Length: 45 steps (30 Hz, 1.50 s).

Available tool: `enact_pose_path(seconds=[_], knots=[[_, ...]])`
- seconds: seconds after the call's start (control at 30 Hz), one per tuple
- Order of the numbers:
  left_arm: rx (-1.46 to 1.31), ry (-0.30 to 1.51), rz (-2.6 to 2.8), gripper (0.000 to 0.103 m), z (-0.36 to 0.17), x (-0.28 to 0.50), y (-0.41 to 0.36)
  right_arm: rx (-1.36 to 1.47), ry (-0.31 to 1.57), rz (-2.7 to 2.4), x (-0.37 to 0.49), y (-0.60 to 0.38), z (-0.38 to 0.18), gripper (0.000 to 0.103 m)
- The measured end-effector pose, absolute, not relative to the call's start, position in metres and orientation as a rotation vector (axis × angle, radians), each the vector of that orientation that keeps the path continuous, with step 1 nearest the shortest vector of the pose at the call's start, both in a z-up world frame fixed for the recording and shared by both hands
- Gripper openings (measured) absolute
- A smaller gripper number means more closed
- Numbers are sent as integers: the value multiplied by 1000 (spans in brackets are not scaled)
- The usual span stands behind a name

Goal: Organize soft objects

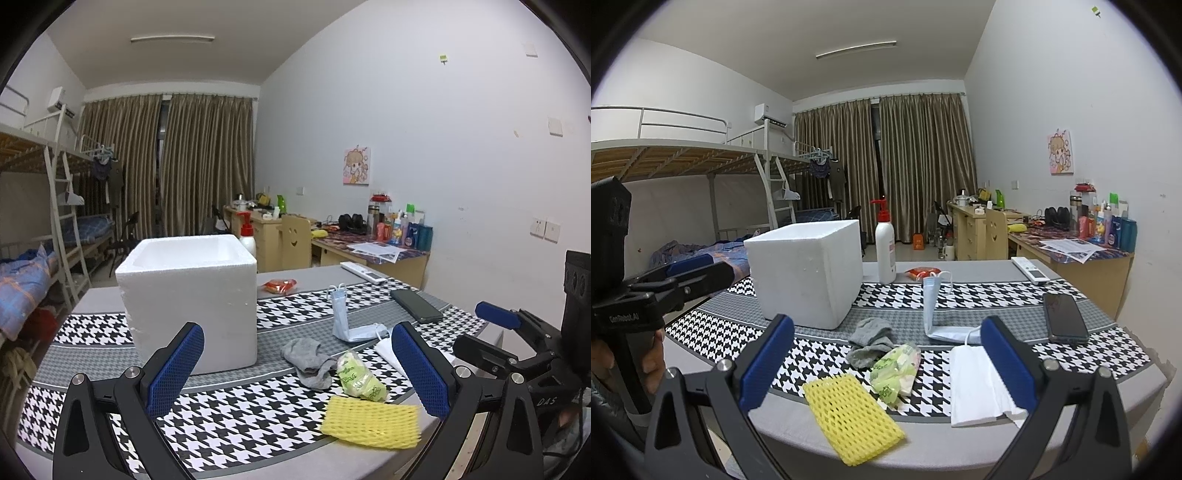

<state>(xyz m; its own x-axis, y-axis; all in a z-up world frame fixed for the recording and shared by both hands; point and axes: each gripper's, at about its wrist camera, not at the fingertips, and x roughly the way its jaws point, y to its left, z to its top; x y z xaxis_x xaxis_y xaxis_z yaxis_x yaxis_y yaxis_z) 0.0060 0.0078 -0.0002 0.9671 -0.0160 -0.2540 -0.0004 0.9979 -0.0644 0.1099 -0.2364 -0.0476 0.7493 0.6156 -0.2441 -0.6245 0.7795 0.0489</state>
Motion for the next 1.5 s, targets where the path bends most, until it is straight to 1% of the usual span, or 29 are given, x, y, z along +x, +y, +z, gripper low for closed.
enact_pose_path(seconds=[0.1,0.47,1.5], knots=[[-58,245,16,102,1,5,8,-39,259,676,111,-235,-48,102],[-82,296,-12,102,-4,20,12,-50,281,656,119,-235,-49,102],[-84,524,-35,102,-42,113,-3,-68,441,578,180,-240,-75,102]])
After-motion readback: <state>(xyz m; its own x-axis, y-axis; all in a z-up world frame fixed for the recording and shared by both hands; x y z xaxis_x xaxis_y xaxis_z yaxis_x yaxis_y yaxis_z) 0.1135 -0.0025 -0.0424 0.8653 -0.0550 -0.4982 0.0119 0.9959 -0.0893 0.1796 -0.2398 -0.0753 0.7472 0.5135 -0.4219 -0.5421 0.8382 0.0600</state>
